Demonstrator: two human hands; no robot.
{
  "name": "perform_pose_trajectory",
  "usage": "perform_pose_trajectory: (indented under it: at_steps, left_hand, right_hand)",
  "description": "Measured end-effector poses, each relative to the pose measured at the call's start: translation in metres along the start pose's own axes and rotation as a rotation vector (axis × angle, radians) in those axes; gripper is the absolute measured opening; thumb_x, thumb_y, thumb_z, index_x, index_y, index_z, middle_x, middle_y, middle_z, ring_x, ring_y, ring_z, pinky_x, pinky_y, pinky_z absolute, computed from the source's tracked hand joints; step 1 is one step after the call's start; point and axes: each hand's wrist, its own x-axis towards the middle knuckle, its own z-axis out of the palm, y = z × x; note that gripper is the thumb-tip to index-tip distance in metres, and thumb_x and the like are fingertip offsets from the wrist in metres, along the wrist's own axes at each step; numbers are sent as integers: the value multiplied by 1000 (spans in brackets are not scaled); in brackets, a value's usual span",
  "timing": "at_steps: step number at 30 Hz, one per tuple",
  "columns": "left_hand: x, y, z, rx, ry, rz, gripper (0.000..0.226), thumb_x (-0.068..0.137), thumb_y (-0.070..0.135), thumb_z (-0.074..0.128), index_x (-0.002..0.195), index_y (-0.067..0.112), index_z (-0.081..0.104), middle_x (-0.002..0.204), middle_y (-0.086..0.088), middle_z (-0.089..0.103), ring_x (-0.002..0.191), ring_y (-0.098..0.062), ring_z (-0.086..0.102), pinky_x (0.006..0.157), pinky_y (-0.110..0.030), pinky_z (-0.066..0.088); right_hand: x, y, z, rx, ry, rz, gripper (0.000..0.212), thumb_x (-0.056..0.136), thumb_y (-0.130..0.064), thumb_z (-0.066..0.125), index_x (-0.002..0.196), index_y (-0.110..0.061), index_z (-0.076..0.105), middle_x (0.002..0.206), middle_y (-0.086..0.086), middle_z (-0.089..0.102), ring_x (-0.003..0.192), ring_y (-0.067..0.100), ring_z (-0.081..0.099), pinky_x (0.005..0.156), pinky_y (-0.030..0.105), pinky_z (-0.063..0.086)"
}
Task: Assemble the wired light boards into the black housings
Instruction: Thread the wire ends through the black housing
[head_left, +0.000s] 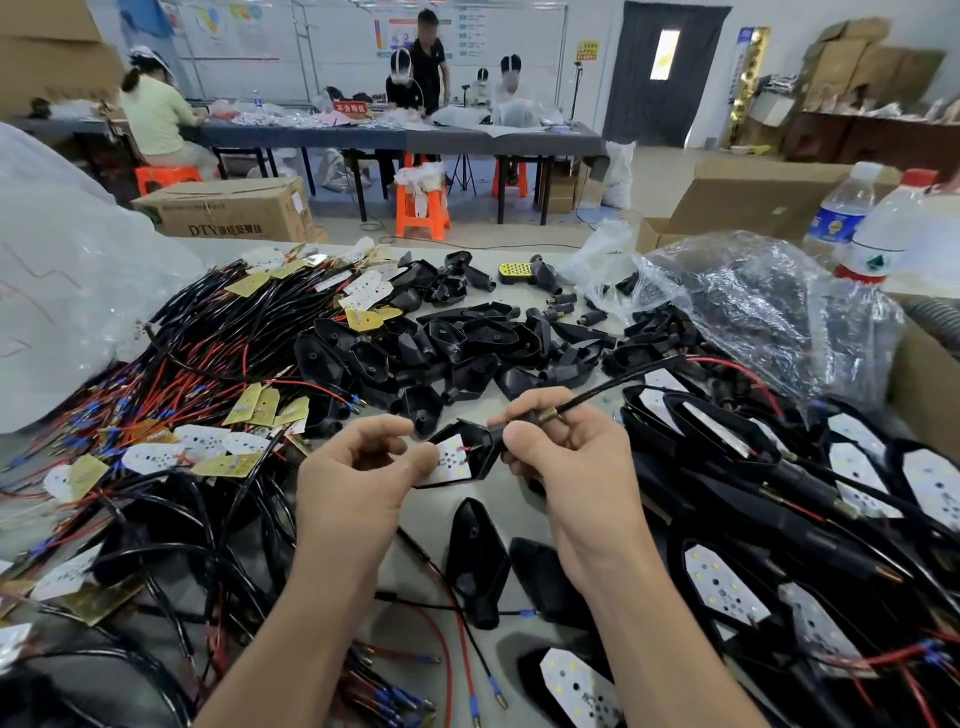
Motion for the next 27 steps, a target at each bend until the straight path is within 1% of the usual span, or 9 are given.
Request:
perform_pose_trajectory:
  at_steps: [2,5,11,14,16,19,23,25,27]
  left_hand:
    - [0,3,3,-29,-129,-140,11,92,17,74,84,19,80,75,2,76,63,-7,68,58,-21,51]
    - [-2,5,7,-122,-261,-274,28,101,26,61,90,5,76,80,-19,77,57,-18,69,51,-23,52]
    - [-4,3,1,-37,-107,-46,33,96,34,68,71,15,80,64,-18,72,45,-21,62,41,-24,46]
    - [-8,8,3,-142,-216,-145,35,88,49,65,79,19,82,75,-18,76,55,-21,68,48,-24,51]
    - [-6,8,3,-267,-294,-249,30,92,38,63,83,19,84,83,-15,77,64,-21,72,54,-24,55]
    - [-1,6,1,-370,-379,-331,21,81,21,65,83,14,84,82,-16,76,68,-18,74,59,-23,58]
    - [2,3,-2,-408,-413,-344,21,77,19,68,87,11,84,85,-18,76,71,-19,74,62,-22,58]
    - [2,3,-2,-402,-410,-338,21,77,21,69,88,11,84,85,-18,76,72,-18,74,62,-21,58]
    - [3,4,-3,-380,-386,-335,20,79,21,69,86,10,84,81,-17,75,70,-16,73,60,-20,57]
  right_hand:
    - [0,-1,1,41,-12,-5,35,87,11,64,79,-21,73,87,18,73,66,16,56,61,21,49]
    - [0,-4,0,73,-17,3,21,83,0,69,82,-20,72,85,16,72,62,17,55,58,21,48]
    - [-2,4,5,-64,-15,32,5,91,-4,66,91,-7,71,69,14,69,63,24,67,60,27,55]
    - [-4,3,8,-79,-44,14,8,90,-5,65,89,-9,71,70,13,70,63,23,68,61,28,55]
    - [-4,2,7,-90,-15,4,12,92,-1,64,88,-9,71,69,13,69,61,20,66,58,25,53]
    - [-4,0,4,-97,54,4,14,89,-1,66,83,-12,72,64,11,68,55,12,61,51,17,45]
    - [-5,-3,5,-154,58,33,3,80,-19,70,80,-18,73,63,6,67,54,10,59,50,16,43]
    - [-5,-2,4,-234,100,65,7,78,-32,73,81,-25,73,64,5,69,54,11,60,54,23,45]
    - [-4,1,1,-517,170,43,24,75,-55,69,76,-31,69,59,-3,67,52,10,58,57,29,46]
